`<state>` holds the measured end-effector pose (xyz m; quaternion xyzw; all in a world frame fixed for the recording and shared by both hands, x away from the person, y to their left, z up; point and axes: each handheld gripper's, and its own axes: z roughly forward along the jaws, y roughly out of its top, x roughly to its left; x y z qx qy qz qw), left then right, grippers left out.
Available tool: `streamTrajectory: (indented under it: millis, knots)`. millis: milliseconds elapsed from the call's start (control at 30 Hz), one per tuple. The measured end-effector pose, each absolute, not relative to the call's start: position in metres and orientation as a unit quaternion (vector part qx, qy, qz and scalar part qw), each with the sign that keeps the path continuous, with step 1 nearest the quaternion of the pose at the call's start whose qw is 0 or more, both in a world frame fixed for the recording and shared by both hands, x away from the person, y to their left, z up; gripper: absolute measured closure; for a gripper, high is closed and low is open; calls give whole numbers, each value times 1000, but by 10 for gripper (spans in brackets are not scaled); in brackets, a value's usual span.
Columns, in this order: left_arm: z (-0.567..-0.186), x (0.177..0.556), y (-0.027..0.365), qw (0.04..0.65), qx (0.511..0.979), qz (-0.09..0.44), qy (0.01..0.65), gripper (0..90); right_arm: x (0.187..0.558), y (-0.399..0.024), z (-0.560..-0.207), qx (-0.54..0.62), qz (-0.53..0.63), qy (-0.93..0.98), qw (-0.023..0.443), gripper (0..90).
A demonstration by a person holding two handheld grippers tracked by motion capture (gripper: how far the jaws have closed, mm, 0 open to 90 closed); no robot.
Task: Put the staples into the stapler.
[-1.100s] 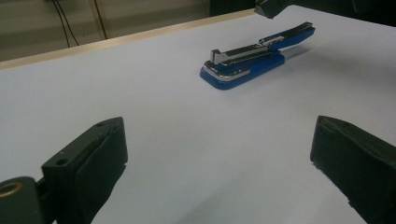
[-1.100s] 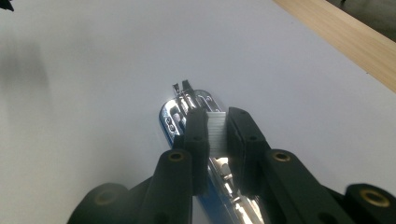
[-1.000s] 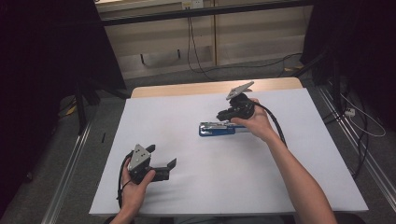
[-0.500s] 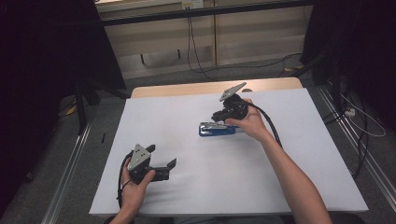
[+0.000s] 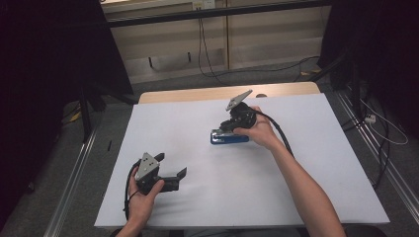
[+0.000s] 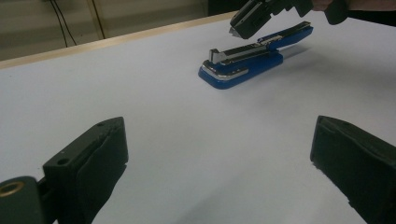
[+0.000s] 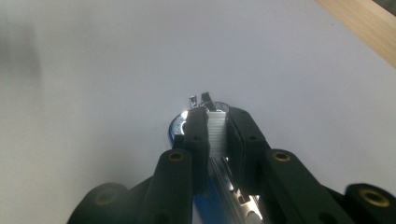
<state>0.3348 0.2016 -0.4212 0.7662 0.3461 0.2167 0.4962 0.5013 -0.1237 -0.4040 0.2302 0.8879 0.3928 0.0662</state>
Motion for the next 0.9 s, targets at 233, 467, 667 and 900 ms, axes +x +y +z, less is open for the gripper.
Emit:
streamTrajectory:
  millis: [233,467,667,900]
  knots:
    - [-421,334,202,496,767,217,345,44,506,-121,-403,231,399,885,65,794]
    - [-421,334,202,497,766,216,346,44,510,-120,-406,236,405,881,62,794]
    - [-421,334,202,496,767,216,345,44,512,-119,-408,222,406,884,65,794]
    - [-421,335,202,495,768,216,345,45,513,-118,-412,196,404,891,66,794]
